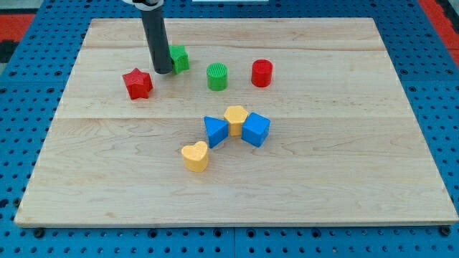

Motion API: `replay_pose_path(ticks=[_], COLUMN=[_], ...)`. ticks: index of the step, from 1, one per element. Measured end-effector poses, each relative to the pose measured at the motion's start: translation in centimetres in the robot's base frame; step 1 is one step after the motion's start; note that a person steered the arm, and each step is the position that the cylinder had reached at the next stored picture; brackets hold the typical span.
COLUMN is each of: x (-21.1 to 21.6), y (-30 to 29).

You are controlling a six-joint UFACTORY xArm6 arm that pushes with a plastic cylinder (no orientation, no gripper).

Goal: Move the green star to the top of the green circle

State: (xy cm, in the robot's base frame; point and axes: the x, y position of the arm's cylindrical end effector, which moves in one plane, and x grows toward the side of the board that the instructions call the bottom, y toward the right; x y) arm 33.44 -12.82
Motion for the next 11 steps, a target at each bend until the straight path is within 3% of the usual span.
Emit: replay_pose_path(ticks=[2, 3, 5, 7, 9, 11], x=[1.3, -1.2, -1.5, -5.7, 0.5, -2.4], y=[-6.3, -6.0, 4.0, 2.7, 9.7, 4.2])
